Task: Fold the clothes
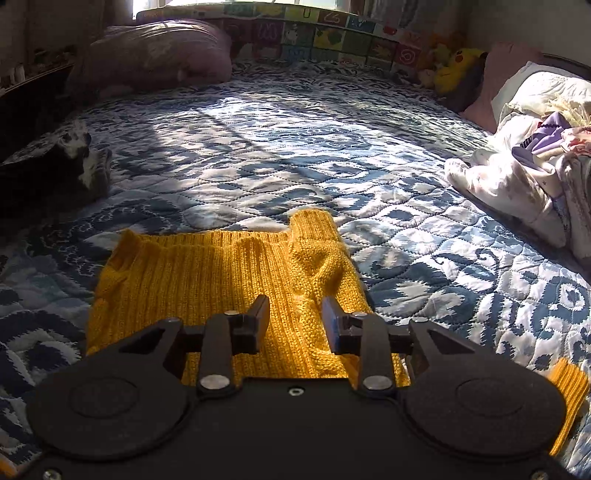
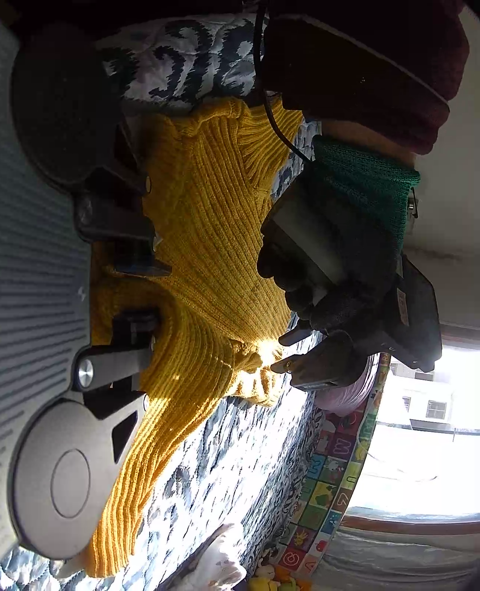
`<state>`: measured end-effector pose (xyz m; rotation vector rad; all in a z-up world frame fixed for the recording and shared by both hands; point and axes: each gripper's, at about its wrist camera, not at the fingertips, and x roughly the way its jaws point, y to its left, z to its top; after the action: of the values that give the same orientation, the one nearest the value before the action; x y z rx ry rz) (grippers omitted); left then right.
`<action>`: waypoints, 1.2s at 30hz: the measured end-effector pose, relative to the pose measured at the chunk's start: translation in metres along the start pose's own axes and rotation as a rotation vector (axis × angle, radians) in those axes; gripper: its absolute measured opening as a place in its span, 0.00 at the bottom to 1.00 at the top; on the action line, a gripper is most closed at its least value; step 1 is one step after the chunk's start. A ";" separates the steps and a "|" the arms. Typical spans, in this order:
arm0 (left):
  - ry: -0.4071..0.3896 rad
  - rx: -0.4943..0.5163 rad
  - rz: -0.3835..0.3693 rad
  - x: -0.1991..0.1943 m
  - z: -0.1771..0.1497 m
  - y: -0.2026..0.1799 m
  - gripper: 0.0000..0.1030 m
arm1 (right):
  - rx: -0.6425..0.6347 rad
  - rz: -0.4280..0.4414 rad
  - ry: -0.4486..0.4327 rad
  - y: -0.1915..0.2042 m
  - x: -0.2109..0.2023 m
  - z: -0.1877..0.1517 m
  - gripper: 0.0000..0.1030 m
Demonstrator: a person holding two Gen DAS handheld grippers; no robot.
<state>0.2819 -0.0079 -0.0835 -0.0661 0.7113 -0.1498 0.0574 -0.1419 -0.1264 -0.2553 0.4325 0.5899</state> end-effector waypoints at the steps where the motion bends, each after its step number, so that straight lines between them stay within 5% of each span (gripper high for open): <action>1: -0.013 0.002 -0.024 -0.009 -0.001 -0.002 0.29 | 0.001 0.001 -0.001 -0.001 -0.002 0.001 0.23; 9: 0.080 0.145 -0.220 -0.031 -0.032 -0.027 0.29 | 0.001 0.022 -0.004 0.001 -0.033 0.002 0.37; 16: 0.112 0.068 -0.156 -0.030 -0.051 -0.003 0.29 | -0.030 0.113 0.024 0.015 -0.005 -0.002 0.48; 20: 0.035 0.154 -0.202 -0.060 -0.051 -0.022 0.29 | -0.037 0.120 0.022 0.019 -0.003 -0.006 0.52; 24: 0.149 0.237 -0.165 -0.046 -0.057 -0.036 0.45 | -0.054 0.107 0.012 0.022 -0.008 -0.006 0.53; 27: 0.175 0.234 -0.123 -0.045 -0.052 -0.038 0.42 | -0.072 0.093 -0.002 0.025 -0.017 -0.005 0.53; 32: 0.142 0.366 -0.289 -0.065 -0.034 -0.086 0.52 | -0.073 0.090 0.003 0.029 -0.015 -0.007 0.57; 36: 0.231 0.444 -0.361 -0.039 -0.030 -0.125 0.53 | -0.092 0.091 0.001 0.036 -0.013 -0.009 0.64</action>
<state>0.2189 -0.1252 -0.0666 0.2526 0.8777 -0.6660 0.0236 -0.1226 -0.1322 -0.3247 0.4202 0.6997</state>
